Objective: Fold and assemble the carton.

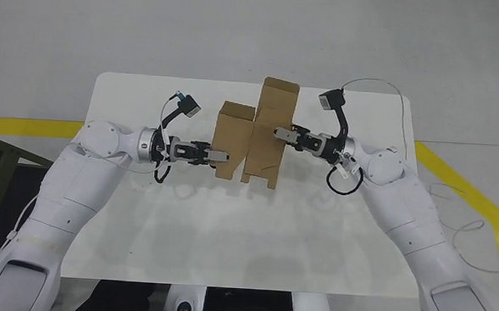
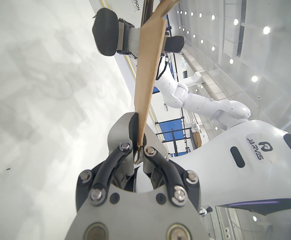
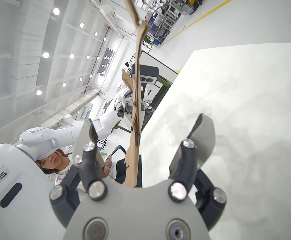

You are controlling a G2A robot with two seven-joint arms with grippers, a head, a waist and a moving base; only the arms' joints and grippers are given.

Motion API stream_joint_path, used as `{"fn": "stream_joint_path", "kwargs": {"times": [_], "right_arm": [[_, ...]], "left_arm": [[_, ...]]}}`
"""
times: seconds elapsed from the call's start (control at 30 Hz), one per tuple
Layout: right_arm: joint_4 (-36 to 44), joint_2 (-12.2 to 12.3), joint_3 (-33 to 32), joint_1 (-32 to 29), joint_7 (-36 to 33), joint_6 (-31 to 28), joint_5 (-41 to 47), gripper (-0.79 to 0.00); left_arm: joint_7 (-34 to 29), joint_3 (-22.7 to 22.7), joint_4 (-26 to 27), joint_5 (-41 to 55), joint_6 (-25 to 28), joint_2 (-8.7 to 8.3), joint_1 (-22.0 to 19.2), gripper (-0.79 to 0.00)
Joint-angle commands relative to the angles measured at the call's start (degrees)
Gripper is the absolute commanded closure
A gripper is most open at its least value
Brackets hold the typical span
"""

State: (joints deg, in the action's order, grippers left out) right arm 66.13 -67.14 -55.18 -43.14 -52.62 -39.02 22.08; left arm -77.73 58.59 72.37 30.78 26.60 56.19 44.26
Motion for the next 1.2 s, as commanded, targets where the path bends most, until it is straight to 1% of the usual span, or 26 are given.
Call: {"fn": "stream_joint_path", "kwargs": {"times": [0.0, 0.2, 0.43, 0.6, 0.87, 0.9, 0.93, 0.97, 1.0, 1.03, 1.1, 1.13, 1.17], "right_arm": [[0.46, 0.52, -1.22, -0.55, -2.87, 1.07, 1.0, -0.785], [2.82, 2.18, -4.99, -2.67, -9.89, 3.31, 1.75, -0.785], [6.07, 3.77, -8.19, -5.32, -16.09, 5.75, 1.33, -0.785], [7.03, 4.25, -8.92, -6.51, -17.5, 6.63, 1.08, -0.785], [7.63, 4.19, -7.6, -6.71, -19.34, 6.7, 1.89, -0.785], [7.64, 4.16, -7.37, -6.64, -19.4, 6.76, 1.99, -0.763], [7.59, 4.11, -7.15, -6.59, -19.38, 6.74, 2.21, -0.659], [7.53, 4.07, -6.89, -6.52, -19.48, 6.84, 2.41, -0.483], [7.64, 4.0, -6.49, -6.46, -19.72, 7.08, 2.79, -0.366], [7.61, 3.96, -6.22, -6.34, -19.83, 7.19, 3.1, -0.357], [7.46, 3.9, -5.71, -6.15, -19.89, 7.25, 3.35, -0.308], [7.41, 3.86, -5.41, -6.07, -19.97, 7.33, 3.54, -0.259], [7.31, 3.83, -5.15, -5.97, -20.04, 7.4, 3.75, -0.228]], "left_arm": [[-2.33, 0.04, 1.03, 0.25, -2.37, -0.34, -0.33, 0.0], [-4.82, 0.02, 3.04, -2.86, -4.85, -1.83, 0.3, 0.0], [-7.36, -1.65, 4.94, -2.54, -7.39, -3.22, 1.02, 0.0], [-9.08, -3.61, 6.96, -1.36, -9.1, -4.04, 1.09, 0.0], [-9.01, -6.13, 8.53, -0.43, -9.03, -5.24, 0.67, 0.0], [-8.94, -6.41, 8.63, -0.37, -8.96, -5.37, 0.55, 0.0], [-8.84, -6.66, 8.67, -0.23, -8.86, -5.5, 0.44, 0.0], [-8.68, -6.89, 8.72, -0.09, -8.71, -5.62, 0.33, 0.0], [-8.56, -7.12, 8.71, 0.15, -8.58, -5.74, 0.25, 0.0], [-8.45, -7.35, 8.71, 0.3, -8.48, -5.85, 0.14, 0.0], [-8.24, -7.83, 8.71, 0.48, -8.26, -6.07, -0.08, 0.0], [-8.12, -8.07, 8.71, 0.56, -8.14, -6.18, -0.19, 0.0], [-8.03, -8.32, 8.72, 0.74, -8.05, -6.27, -0.28, 0.0]]}}
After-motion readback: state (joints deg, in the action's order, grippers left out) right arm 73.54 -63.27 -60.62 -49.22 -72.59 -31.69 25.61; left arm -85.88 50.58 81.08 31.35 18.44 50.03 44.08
